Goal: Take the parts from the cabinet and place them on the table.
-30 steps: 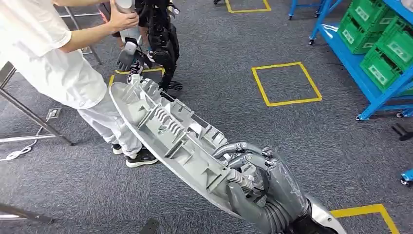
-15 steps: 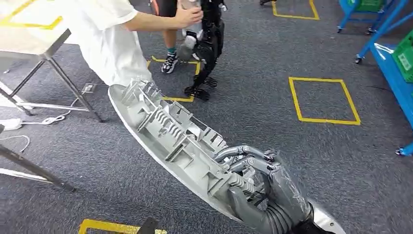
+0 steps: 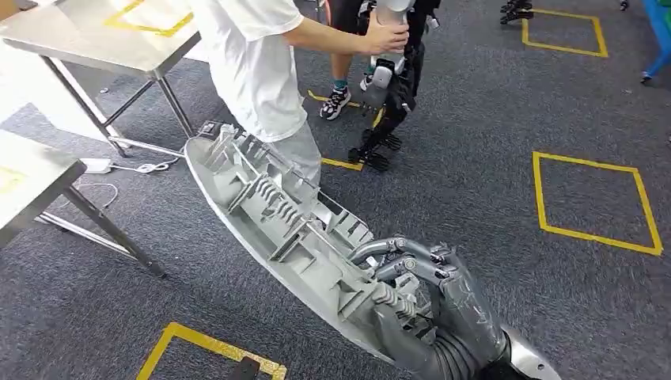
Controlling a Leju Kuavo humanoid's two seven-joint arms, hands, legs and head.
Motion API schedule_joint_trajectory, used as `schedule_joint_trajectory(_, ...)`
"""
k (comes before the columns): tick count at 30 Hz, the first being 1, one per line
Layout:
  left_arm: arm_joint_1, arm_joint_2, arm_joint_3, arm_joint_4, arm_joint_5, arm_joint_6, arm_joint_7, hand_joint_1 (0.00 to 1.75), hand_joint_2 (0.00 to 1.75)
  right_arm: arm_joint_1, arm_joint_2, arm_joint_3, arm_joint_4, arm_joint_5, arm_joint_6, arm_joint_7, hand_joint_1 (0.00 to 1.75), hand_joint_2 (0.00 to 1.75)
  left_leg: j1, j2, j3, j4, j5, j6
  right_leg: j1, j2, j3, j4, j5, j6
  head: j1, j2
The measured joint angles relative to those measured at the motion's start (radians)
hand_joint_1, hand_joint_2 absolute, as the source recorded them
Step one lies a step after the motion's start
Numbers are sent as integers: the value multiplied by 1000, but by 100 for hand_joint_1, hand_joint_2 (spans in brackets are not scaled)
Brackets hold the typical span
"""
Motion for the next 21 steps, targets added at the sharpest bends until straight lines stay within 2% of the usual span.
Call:
schedule_joint_trajectory(1, 1, 0, 0, 0, 0, 0, 0, 0, 175, 0, 0, 0, 0, 0, 0, 0, 175, 175, 2, 1, -13, 25, 0, -4, 0, -14, 1, 1, -2, 1, -1, 0)
schedule_joint_trajectory(2, 3, 0, 0, 0, 0, -1, 0, 0, 175, 0, 0, 1, 0, 0, 0, 0, 175, 175, 4, 3, -1, 4, 22, -5, -1, -27, 4, 1, -5, 3, -2, 0)
schedule_joint_trajectory(3, 3, 0, 0, 0, 0, -2, 1, 0, 175, 0, 0, 1, 0, 0, 0, 1, 175, 175, 4, 8, 29, -54, 59, -6, -1, -39, 7, 3, -9, 7, -5, 0)
schedule_joint_trajectory(4, 2, 0, 0, 0, -2, -2, 2, 0, 175, 0, 0, 1, 0, 0, 0, 1, 175, 175, 4, 19, 74, -139, 102, -5, -2, -51, 12, 4, -14, 10, -8, 0)
schedule_joint_trajectory(5, 0, 2, 0, 0, -3, -3, 3, 0, 175, -1, 0, 1, 0, 0, 1, 1, 175, 175, 3, 55, 121, -227, 138, -2, -1, -63, 19, 5, -20, 16, -11, 0)
schedule_joint_trajectory(6, -3, 1, 0, -1, -5, -4, 4, 0, 175, -1, 0, 1, 0, 0, 2, 1, 175, 175, -14, 105, 136, -249, 118, 0, 9, -73, 20, 6, -25, 24, -15, 0)
schedule_joint_trajectory(7, -9, 0, 0, -2, -7, -7, 6, 0, 175, -2, 0, 0, 0, 0, 2, 1, 175, 175, -15, 99, 133, -258, 121, 22, 12, -85, 19, 9, -28, 28, -16, 0)
schedule_joint_trajectory(8, -10, 0, 0, -2, -7, -9, 8, 0, 175, -3, 0, 0, 0, 0, 2, 1, 175, 175, -16, 89, 129, -257, 121, 28, 13, -96, 20, 8, -28, 29, -10, 0)
schedule_joint_trajectory(10, -9, 2, 0, -2, -8, -10, 11, 0, 175, -7, 0, 0, 0, 0, 3, 1, 175, 175, -19, 62, 127, -259, 121, 41, 9, -121, 27, 4, -33, 40, -9, 0)
schedule_joint_trajectory(11, -9, 3, 0, -2, -8, -9, 13, 0, 175, -11, 0, -1, -1, 0, 3, 1, 175, 175, -10, 50, 132, -265, 125, 48, 2, -91, 27, 12, -48, 49, -8, 0)
schedule_joint_trajectory(12, -12, 5, 0, -2, -9, -9, 14, 0, 175, -12, 0, -1, -1, 0, 3, 1, 175, 175, -11, 37, 131, -265, 125, 51, -2, -31, 15, 44, -68, 49, -5, 0)
schedule_joint_trajectory(13, -17, 6, 0, -2, -9, -9, 15, 0, 175, -13, 0, -2, -1, 0, 3, 0, 175, 175, -11, 26, 131, -265, 125, 58, -1, -4, -20, 111, -101, 47, 2, 0)
schedule_joint_trajectory(14, -22, 6, 0, -2, -10, -10, 15, 0, 175, -12, -1, -2, 0, 0, 3, 1, 175, 175, -13, 12, 131, -265, 125, 61, -1, 8, -63, 191, -134, 46, 8, 0)
schedule_joint_trajectory(15, -24, 6, 0, -2, -10, -10, 15, 0, 175, -12, -1, -2, 0, 0, 3, 1, 175, 175, -15, -4, 131, -264, 124, 62, 0, 15, -107, 267, -156, 44, 12, 0)
schedule_joint_trajectory(16, -25, 6, 0, -2, -10, -10, 16, 0, 175, -12, -1, -2, 1, 0, 3, 1, 175, 175, -16, -16, 131, -264, 124, 63, 0, 16, -132, 302, -156, 43, 14, 0)
schedule_joint_trajectory(17, -24, 6, 0, -2, -10, -10, 17, 0, 175, -12, -1, -2, 4, 0, 3, 1, 175, 175, -18, -33, 133, -264, 124, 63, 0, 17, -144, 299, -130, 39, 15, 0)
schedule_joint_trajectory(18, -24, 6, 0, -2, -10, -10, 18, 0, 175, -12, -1, -2, 5, -1, 3, 1, 175, 175, -19, -49, 134, -263, 123, 63, 0, 19, -132, 255, -89, 35, 16, 0)
schedule_joint_trajectory(19, -24, 7, 0, -2, -10, -11, 18, 0, 175, -12, -1, -3, 6, -3, 3, 0, 175, 175, -19, -65, 135, -262, 123, 63, 1, 31, -104, 178, -35, 29, 16, 0)
schedule_joint_trajectory(20, -25, 7, 0, -2, -10, -11, 18, 0, 175, -12, -1, -4, 6, -4, 3, 0, 175, 175, -18, -80, 136, -261, 122, 62, 0, 58, -72, 93, 15, 23, 18, 0)
schedule_joint_trajectory(21, -26, 6, 0, -3, -11, -12, 18, 0, 175, -12, -2, -5, 7, -4, 3, -1, 175, 175, -17, -91, 131, -260, 121, 58, -2, 113, -55, 53, 18, 17, 18, 0)
